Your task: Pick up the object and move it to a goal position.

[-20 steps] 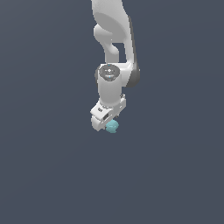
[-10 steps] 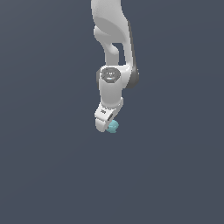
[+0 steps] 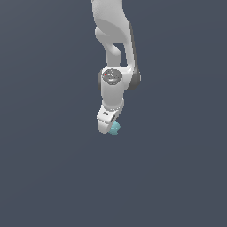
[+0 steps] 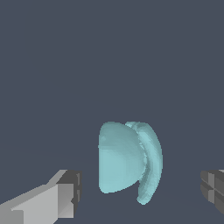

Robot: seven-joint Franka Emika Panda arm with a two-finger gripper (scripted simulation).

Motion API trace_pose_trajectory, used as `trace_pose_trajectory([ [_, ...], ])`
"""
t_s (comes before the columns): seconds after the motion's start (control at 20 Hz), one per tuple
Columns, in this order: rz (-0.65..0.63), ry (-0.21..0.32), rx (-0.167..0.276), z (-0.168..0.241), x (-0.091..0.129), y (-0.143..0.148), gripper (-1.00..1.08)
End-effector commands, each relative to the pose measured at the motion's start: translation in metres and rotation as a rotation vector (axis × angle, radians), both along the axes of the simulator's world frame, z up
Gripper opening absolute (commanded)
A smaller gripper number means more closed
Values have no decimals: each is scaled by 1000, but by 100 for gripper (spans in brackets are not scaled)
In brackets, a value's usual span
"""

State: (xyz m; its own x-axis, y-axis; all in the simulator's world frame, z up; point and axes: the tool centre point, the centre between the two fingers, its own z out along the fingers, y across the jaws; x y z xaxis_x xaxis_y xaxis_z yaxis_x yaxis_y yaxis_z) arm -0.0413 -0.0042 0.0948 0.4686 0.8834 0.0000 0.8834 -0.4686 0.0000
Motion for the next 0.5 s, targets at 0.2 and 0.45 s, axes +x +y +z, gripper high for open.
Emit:
trace_pose_trajectory([
  [0.2, 2, 0, 0, -16, -1, 0, 100],
  [0.45, 4, 0, 0, -40, -1, 0, 100],
])
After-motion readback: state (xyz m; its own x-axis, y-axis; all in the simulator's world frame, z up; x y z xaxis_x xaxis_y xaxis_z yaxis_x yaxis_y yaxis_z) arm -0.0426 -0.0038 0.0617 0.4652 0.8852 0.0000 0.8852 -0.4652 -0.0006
